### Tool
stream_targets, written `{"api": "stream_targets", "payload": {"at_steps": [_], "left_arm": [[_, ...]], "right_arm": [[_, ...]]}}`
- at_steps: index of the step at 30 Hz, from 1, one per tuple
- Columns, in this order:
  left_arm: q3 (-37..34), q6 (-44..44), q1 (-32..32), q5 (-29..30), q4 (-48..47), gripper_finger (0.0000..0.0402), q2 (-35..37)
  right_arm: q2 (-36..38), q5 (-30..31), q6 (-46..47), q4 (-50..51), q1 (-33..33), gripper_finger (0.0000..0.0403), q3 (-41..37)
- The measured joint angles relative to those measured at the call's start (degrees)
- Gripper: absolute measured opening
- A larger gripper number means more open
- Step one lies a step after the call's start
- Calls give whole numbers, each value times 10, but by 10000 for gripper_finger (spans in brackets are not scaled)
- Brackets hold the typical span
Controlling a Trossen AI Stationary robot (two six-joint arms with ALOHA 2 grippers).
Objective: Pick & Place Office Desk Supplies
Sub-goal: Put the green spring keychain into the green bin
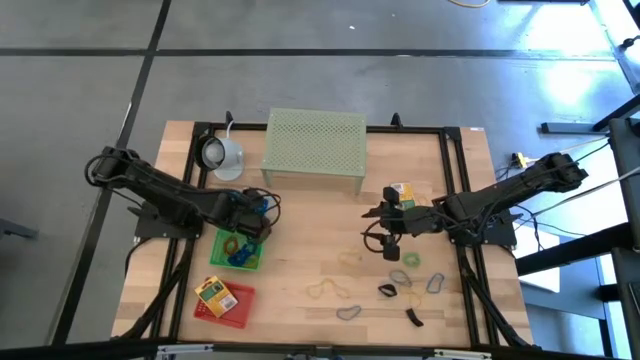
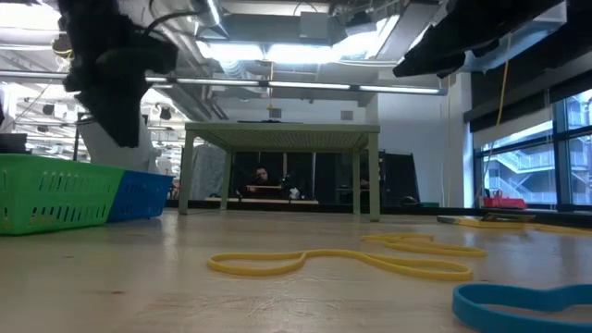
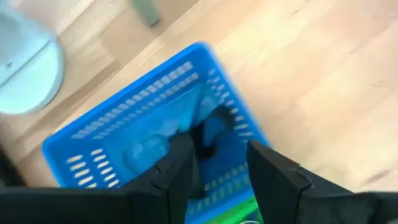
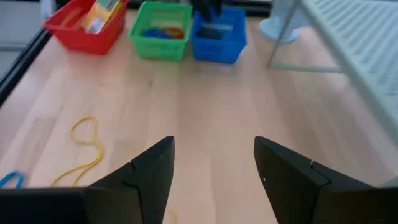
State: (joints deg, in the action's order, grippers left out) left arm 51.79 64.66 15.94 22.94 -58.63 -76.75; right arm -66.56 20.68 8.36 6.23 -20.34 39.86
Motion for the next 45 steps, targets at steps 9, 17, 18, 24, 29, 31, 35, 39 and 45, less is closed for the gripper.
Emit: {"api": "stream_targets", "payload": {"at_steps": [9,17,18,24,29,31,35,39,45], "left_arm": [[24,-132,9,70,191,139,-1],[24,-293,46,75,424,139,-44],[24,-299,51,75,440,139,-50],[24,-290,76,75,459,139,-85],[23,-263,93,73,466,139,-112],[24,-254,97,71,479,139,-123],[24,-234,107,70,482,139,-128],[24,-224,117,74,487,139,-129],[24,-224,129,74,486,139,-129]], "right_arm": [[-60,-70,17,18,9,222,0],[-107,-91,96,94,-1,222,0],[-107,-102,120,127,-2,222,0],[-107,-147,337,294,-25,222,0],[-107,-158,485,329,-63,222,0],[-107,-158,522,328,-82,222,0],[-112,-151,605,330,-116,222,0],[-132,-137,663,330,-146,218,0],[-187,-156,677,321,-167,210,0]]}}
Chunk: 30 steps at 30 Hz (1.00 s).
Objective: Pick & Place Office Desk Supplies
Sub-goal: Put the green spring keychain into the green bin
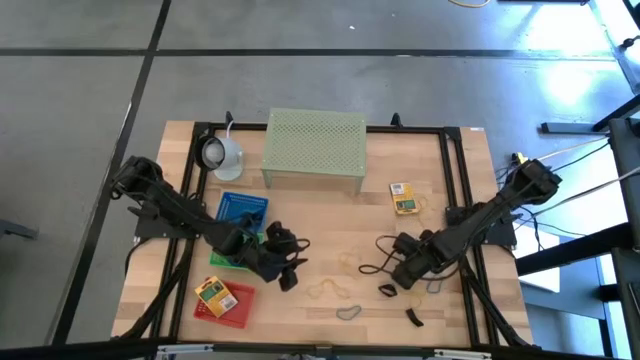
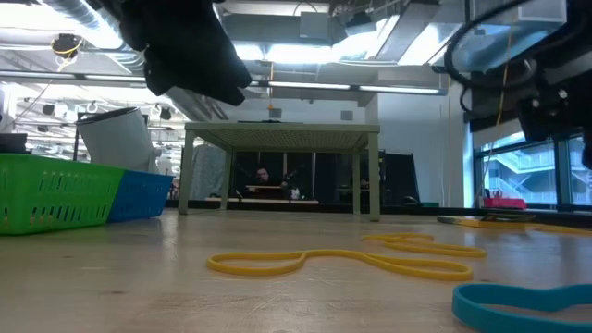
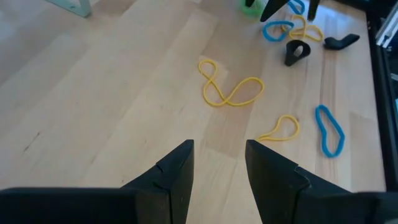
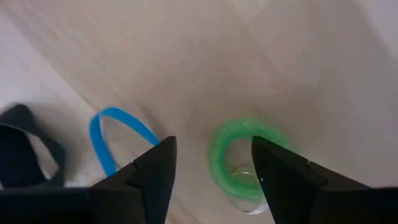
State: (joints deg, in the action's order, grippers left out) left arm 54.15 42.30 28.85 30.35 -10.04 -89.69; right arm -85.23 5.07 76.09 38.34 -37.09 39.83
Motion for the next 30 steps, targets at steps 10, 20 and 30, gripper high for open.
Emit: {"api": "stream_targets", "payload": {"at_steps": [10,20,30], "left_arm": [[0,0,1,2,0,139,0],[0,-17,0,2,0,138,0],[0,-95,-4,62,0,141,0]], "right_arm": [[-37,4,-71,-1,-2,167,5],[-35,20,-77,-6,-2,32,3],[-5,220,-113,-15,25,26,23]]}}
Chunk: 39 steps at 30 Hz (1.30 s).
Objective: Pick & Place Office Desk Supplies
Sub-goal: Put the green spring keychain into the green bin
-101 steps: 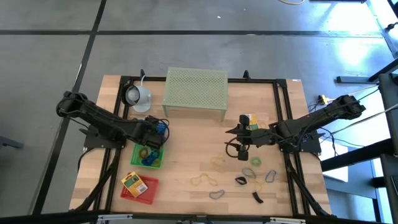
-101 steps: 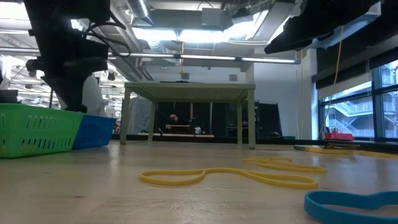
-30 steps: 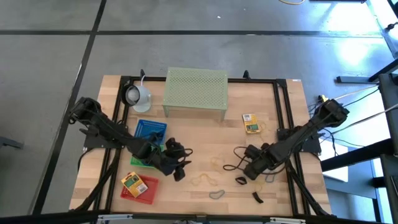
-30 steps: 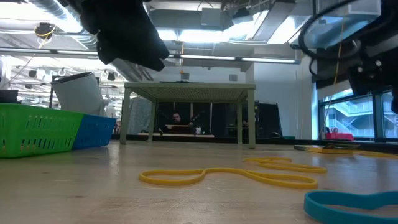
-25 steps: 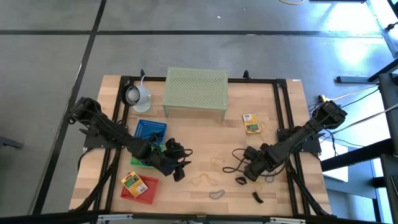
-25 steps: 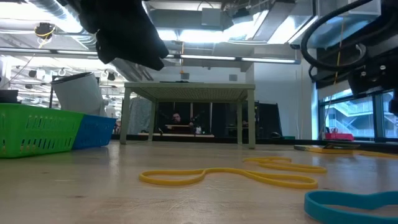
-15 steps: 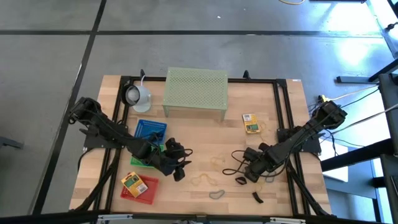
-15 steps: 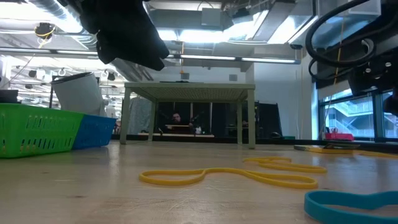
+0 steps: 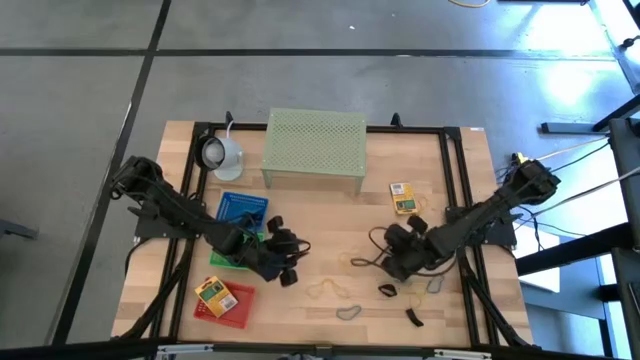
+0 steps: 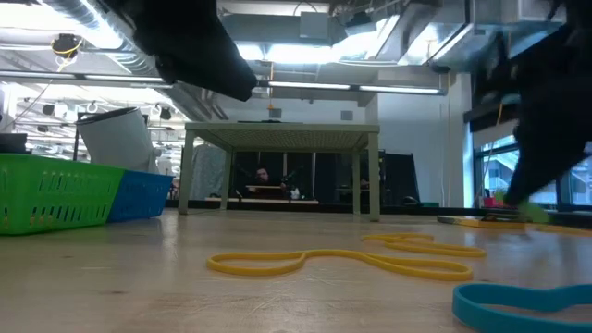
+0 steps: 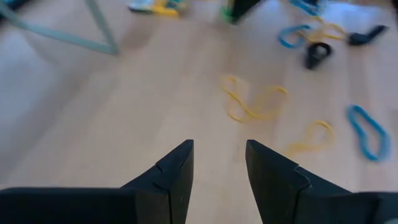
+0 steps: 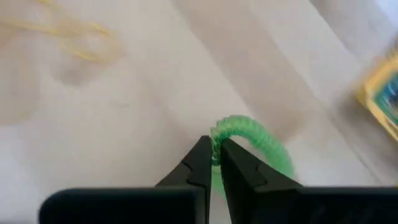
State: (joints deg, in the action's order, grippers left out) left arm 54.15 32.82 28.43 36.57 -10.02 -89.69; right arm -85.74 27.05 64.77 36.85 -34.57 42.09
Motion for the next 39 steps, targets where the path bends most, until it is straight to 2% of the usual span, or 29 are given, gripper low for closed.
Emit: {"api": "stream_targets", "payload": {"at_steps": [3,6,9,12,15,19,22,25,29,34,39], "left_arm": [[0,-6,-6,43,0,141,0],[0,-6,-14,67,12,141,0],[0,-12,-20,75,34,141,0],[0,-47,-23,69,64,141,0],[0,-100,-23,50,108,144,0],[0,-177,-20,-6,170,154,0],[0,-226,-19,-35,225,164,-4],[0,-291,-20,-55,299,174,-22],[0,-381,-19,-98,407,188,-53],[0,-447,-24,-112,532,199,-92],[0,-480,-38,-198,593,195,-122]], "right_arm": [[26,49,-59,-21,20,19,9],[63,101,-159,-111,44,16,14],[89,76,-298,-221,58,18,14],[105,-4,-443,-333,72,21,15],[107,-142,-549,-413,76,21,15],[103,-289,-645,-449,80,22,15],[95,-348,-708,-481,79,22,15],[84,-386,-743,-530,79,22,15],[73,-386,-758,-585,84,22,15],[59,-404,-758,-617,94,22,16],[44,-435,-758,-631,102,22,16]]}}
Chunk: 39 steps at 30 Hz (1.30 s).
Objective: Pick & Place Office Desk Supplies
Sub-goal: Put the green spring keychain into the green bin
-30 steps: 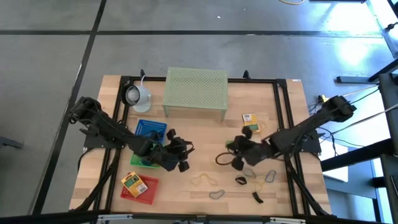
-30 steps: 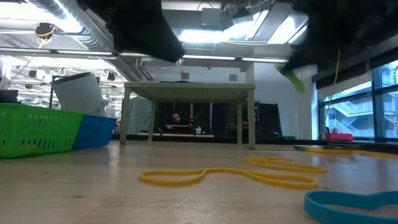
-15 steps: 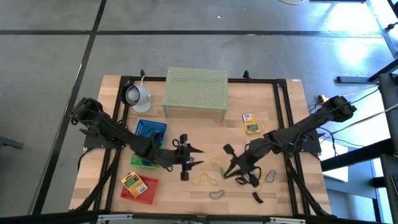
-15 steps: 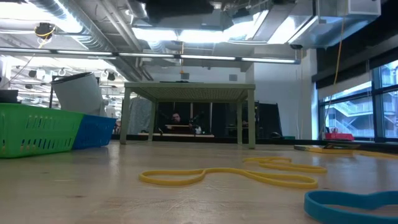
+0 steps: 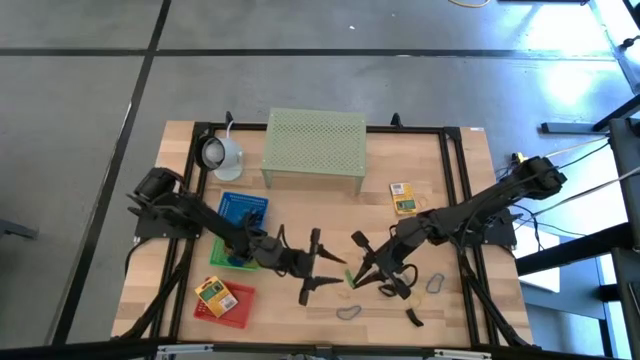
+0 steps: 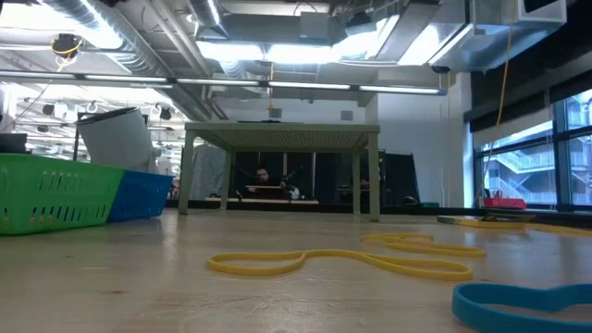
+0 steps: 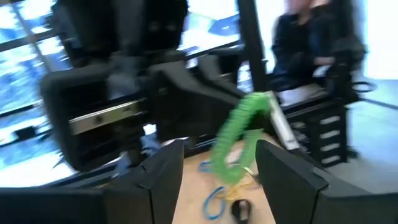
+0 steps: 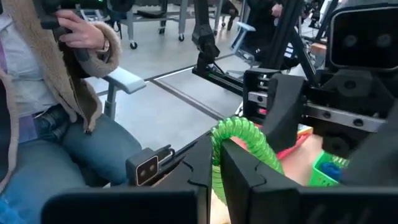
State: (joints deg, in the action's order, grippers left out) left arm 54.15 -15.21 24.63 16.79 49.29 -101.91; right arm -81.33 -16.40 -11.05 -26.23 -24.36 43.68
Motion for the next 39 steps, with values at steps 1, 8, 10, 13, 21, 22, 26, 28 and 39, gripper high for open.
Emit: {"api": "stream_targets", "payload": {"at_steps": [1,8,10,13,21,22,26,28,39], "left_arm": [[0,-1,-3,-15,5,193,-3],[0,31,-24,-119,25,190,-5],[0,37,-27,-127,28,189,-5],[0,39,-27,-128,28,186,-5],[0,40,-26,-135,28,182,-5],[0,40,-25,-135,28,182,-5],[0,40,-25,-135,28,182,-5],[0,39,-25,-130,27,182,-5],[0,39,-25,-37,15,154,-5]], "right_arm": [[-2,-1,0,-3,0,22,0],[-7,-2,-7,-15,2,22,0],[-7,-2,-7,-21,4,22,0],[-7,7,-3,-38,5,22,0],[-7,11,-3,-43,4,22,0],[-7,18,-3,-43,4,22,0],[-7,42,8,-45,4,22,0],[-7,40,14,-46,4,22,0],[-7,35,15,-51,3,23,0]]}}
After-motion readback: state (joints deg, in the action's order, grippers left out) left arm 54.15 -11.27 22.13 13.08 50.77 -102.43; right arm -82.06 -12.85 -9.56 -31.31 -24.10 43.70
